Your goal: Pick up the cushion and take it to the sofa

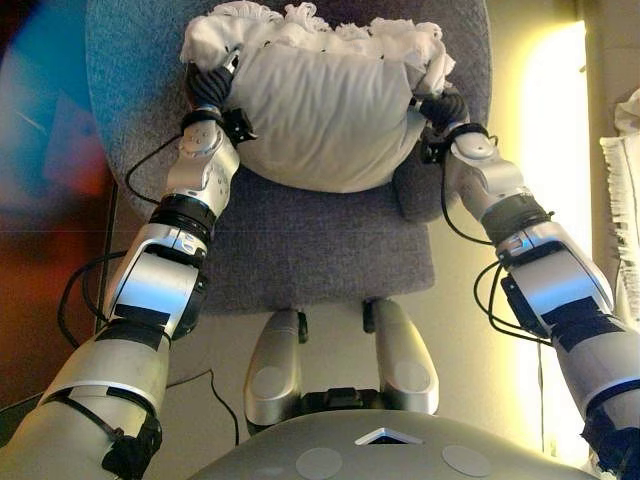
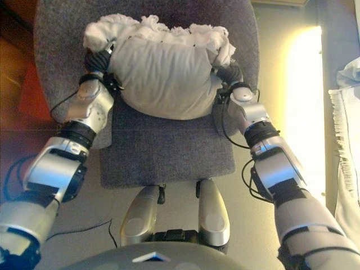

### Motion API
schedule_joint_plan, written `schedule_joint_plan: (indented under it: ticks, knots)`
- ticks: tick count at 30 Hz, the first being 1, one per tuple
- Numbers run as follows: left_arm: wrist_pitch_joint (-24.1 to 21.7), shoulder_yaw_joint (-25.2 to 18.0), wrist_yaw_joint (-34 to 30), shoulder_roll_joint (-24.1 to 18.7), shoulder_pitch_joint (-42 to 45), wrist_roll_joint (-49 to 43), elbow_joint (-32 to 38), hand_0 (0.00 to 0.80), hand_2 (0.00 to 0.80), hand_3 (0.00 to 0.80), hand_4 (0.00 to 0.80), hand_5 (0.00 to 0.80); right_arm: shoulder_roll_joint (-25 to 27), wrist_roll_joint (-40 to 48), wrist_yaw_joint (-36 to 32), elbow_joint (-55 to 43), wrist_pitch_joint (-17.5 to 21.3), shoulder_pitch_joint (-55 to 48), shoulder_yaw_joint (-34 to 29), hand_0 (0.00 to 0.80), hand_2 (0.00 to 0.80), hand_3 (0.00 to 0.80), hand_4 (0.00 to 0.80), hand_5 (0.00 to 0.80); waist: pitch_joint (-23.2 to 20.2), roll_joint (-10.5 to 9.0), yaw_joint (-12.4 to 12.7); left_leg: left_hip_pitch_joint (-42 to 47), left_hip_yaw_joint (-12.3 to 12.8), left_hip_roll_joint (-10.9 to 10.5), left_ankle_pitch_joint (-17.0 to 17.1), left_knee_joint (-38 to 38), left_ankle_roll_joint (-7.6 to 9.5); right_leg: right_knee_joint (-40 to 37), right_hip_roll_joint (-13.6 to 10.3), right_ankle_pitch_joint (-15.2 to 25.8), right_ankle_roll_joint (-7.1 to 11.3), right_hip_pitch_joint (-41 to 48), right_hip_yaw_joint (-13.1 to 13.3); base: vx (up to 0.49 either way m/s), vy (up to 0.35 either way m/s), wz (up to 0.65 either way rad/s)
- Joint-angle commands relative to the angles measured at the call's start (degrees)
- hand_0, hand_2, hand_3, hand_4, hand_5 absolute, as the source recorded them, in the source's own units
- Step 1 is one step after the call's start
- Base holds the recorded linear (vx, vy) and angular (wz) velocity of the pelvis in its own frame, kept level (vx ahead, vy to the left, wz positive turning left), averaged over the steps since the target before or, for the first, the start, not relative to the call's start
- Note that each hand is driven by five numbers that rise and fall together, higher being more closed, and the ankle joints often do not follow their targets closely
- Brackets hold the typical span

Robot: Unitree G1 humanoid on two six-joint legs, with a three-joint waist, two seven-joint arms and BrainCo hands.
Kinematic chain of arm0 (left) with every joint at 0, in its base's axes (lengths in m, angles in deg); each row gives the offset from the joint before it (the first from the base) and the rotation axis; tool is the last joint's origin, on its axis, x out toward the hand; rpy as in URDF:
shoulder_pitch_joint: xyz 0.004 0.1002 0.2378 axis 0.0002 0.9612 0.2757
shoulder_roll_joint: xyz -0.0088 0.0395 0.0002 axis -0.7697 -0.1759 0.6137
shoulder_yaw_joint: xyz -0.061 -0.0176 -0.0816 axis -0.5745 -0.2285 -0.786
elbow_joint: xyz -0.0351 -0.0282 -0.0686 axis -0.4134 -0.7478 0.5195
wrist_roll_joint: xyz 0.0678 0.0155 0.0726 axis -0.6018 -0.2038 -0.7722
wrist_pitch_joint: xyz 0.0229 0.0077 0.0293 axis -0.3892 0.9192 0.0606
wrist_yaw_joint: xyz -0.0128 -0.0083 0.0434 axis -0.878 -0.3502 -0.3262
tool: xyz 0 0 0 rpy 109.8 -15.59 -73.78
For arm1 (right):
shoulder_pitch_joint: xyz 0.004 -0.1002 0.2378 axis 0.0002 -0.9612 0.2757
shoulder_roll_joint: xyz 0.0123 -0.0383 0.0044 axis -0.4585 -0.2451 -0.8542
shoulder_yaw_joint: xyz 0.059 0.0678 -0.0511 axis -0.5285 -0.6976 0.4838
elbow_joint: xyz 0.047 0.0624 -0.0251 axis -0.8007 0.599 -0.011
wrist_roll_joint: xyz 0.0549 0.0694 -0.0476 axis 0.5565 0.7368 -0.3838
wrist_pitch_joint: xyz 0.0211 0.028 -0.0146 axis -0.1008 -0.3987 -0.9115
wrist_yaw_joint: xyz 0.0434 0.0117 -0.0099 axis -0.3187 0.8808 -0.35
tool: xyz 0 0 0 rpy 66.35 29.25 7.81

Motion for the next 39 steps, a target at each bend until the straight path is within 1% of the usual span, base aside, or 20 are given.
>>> schedule_joint_plan:
  ticks: [1, 5, 9, 12, 14, 16, 18, 22, 27, 29, 31, 34, 36, 39]
  knots:
    - [-4.4, 2.4, -0.88, 1.75, -6.71, -3.75, 5.05, 0.0, 0.0, 0.0, 0.0, 0.0, -2.54, 1.88, 0.11, -4.43, 5.16, 6.04, 0.54, 0.0, 0.0, 0.0, 0.0, 0.0, -2.29, 0.37, -0.53, 0.09, 1.72, -2.52, -7.03, 9.04, -0.45, -5.31, -1.28, 0.18, 0.07, 6.76, -0.32, 0.058, -0.022, -0.01]
    - [-5.35, 1.45, -0.64, -0.72, -5.63, -2.41, 5.08, 0.0, 0.0, 0.0, 0.0, 0.0, -0.65, 3.57, 1.34, -6.07, 7.57, 4.64, -0.64, 0.0, 0.0, 0.0, 0.0, 0.0, -3.21, 0.3, -0.53, 2.43, 1.8, -2.5, -6.44, 6.44, -0.45, -7.44, -1.36, 0.57, 0.5, 9.04, -0.32, 0.067, -0.014, 0.0]
    - [-5.25, 0.26, -0.69, -2.31, -5.19, -1.27, 4.85, 0.0, 0.0, 0.0, 0.0, 0.0, 0.63, 3.9, 1.11, -6.25, 7.96, 4.18, -2.04, 0.0, 0.0, 0.0, 0.0, 0.0, -4.12, 0.41, -0.37, 4.12, 1.73, -2.41, -6.17, 4.7, -0.53, -8.94, -1.42, 0.81, 0.82, 10.71, -0.53, 0.076, -0.01, 0.01]
    - [-4.77, -0.45, -0.19, -3.49, -4.6, -2.42, 4.98, 0.0, 0.0, 0.0, 0.0, 0.0, 2.07, 4.64, 1.84, -6.79, 8.16, 3.84, -2.64, 0.0, 0.0, 0.0, 0.0, 0.0, -4.95, 0.5, -0.17, 5.58, 1.68, -2.46, -5.74, 2.8, -0.49, -10.43, -1.35, 1.03, 1.03, 12.11, -0.76, 0.07, -0.011, 0.05]
    - [-4.8, -0.73, 0.7, -4.54, -4.35, -4.64, 4.97, 0.0, 0.0, 0.0, 0.0, 0.0, 2.97, 5.03, 2.97, -7.47, 8.97, 3.51, -3.38, 0.0, 0.0, 0.0, 0.0, 0.0, -5.38, 0.55, -0.11, 6.41, 1.71, -2.42, -5.29, 1.35, -0.5, -11.37, -1.23, 1.14, 1.15, 12.89, -0.95, 0.045, -0.003, 0.05]
    - [-5.13, -0.8, 1.17, -5.7, -4.1, -5.73, 4.93, 0.0, 0.0, 0.0, 0.0, 0.0, 3.76, 5.68, 3.71, -8.18, 9.51, 3.13, -4.19, 0.0, 0.0, 0.0, 0.0, 0.0, -5.78, 0.59, -0.08, 7.12, 1.77, -2.29, -5.03, 0.25, -0.49, -12.06, -1.16, 1.24, 1.26, 13.46, -1.08, 0.04, 0.0, 0.04]
    - [-6.51, -1.17, 0.7, -7.02, -3.16, -5.71, 5.25, 0.0, 0.0, 0.0, 0.0, 0.0, 4.82, 6.55, 4.05, -9.17, 10.29, 1.91, -5.75, 0.0, 0.0, 0.0, 0.0, 0.0, -6.5, 0.62, -0.06, 8.37, 1.78, -2.19, -4.75, -1.39, -0.46, -13.15, -1.0, 1.34, 1.39, 14.46, -1.23, 0.061, 0.003, 0.02]
    - [-7.7, -3.1, 1.11, -8.38, -0.35, -6.14, 7.2, 0.0, 0.0, 0.0, 0.0, 0.0, 6.33, 6.52, 3.5, -10.17, 11.35, -0.89, -8.34, 0.0, 0.0, 0.0, 0.0, 0.0, -7.81, 0.52, 0.25, 10.46, 2.07, -2.01, -4.6, -3.26, -0.46, -14.88, -0.92, 1.53, 1.53, 16.57, -1.81, 0.079, -0.004, 0.04]
    - [-7.91, -6.04, 2.85, -10.56, 3.78, -8.56, 9.52, 0.0, 0.0, 0.0, 0.0, 0.0, 8.39, 6.86, 3.26, -12.72, 11.16, -4.97, -10.99, 0.0, 0.0, 0.0, 0.0, 0.0, -9.72, 0.26, 0.66, 12.73, 2.36, -1.77, -4.67, -4.57, -0.47, -16.52, -0.88, 1.88, 1.64, 18.85, -2.6, 0.085, -0.004, 0.06]
    - [-8.73, -7.61, 2.55, -11.69, 6.17, -6.5, 9.89, 0.0, 0.0, 0.0, 0.0, 0.0, 9.02, 7.19, 2.76, -13.43, 11.29, -7.33, -12.25, 0.0, 0.0, 0.0, 0.0, 0.0, -11.03, 0.11, 0.7, 13.94, 2.57, -1.69, -4.79, -5.28, -0.4, -17.51, -0.82, 2.08, 1.72, 19.98, -2.84, 0.107, 0.01, 0.04]
    - [-9.41, -8.69, 1.13, -11.93, 8.25, -5.96, 10.46, 0.0, 0.0, 0.0, 0.0, 0.0, 8.99, 6.56, 2.17, -14.03, 11.34, -8.91, -12.91, 0.0, 0.0, 0.0, 0.0, 0.0, -11.96, 0.05, 0.8, 14.71, 2.73, -1.6, -4.89, -5.63, -0.35, -17.98, -0.79, 2.26, 1.74, 20.62, -2.95, 0.087, 0.017, 0.0]
    - [-9.77, -10.09, -1.46, -10.66, 12.57, -6.74, 14.06, 0.0, 0.0, 0.0, 0.0, 0.0, 8.57, 4.04, 2.67, -17.82, 11.06, -12.16, -13.77, 0.0, 0.0, 0.0, 0.0, 0.0, -12.94, -0.07, 1.03, 15.68, 2.76, -1.56, -4.94, -6.06, -0.22, -18.49, -0.67, 2.51, 1.8, 21.45, -2.91, 0.067, 0.007, 0.0]
    - [-9.52, -11.58, -3.73, -9.28, 17.25, -6.35, 19.26, 0.0, 0.0, 0.0, 0.0, 0.0, 7.83, 3.28, 1.91, -22.39, 10.59, -16.58, -14.98, 0.0, 0.0, 0.0, 0.0, 0.0, -13.78, -0.25, 1.08, 16.59, 2.73, -1.62, -5.03, -6.61, 0.08, -19.04, -0.51, 2.7, 1.8, 22.15, -2.72, 0.072, 0.001, 0.0]
    - [-8.9, -13.26, -5.37, -6.08, 24.5, -6.74, 27.06, 0.0, 0.0, 0.0, 0.0, 0.0, 4.96, 0.86, 0.54, -28.53, 9.91, -23.39, -16.08, 0.0, 0.0, 0.0, 0.0, 0.0, -14.91, -0.55, 1.16, 17.82, 2.67, -1.74, -5.11, -7.2, 0.48, -19.72, -0.23, 3.07, 1.76, 23.1, -2.45, 0.061, 0.0, 0.0]
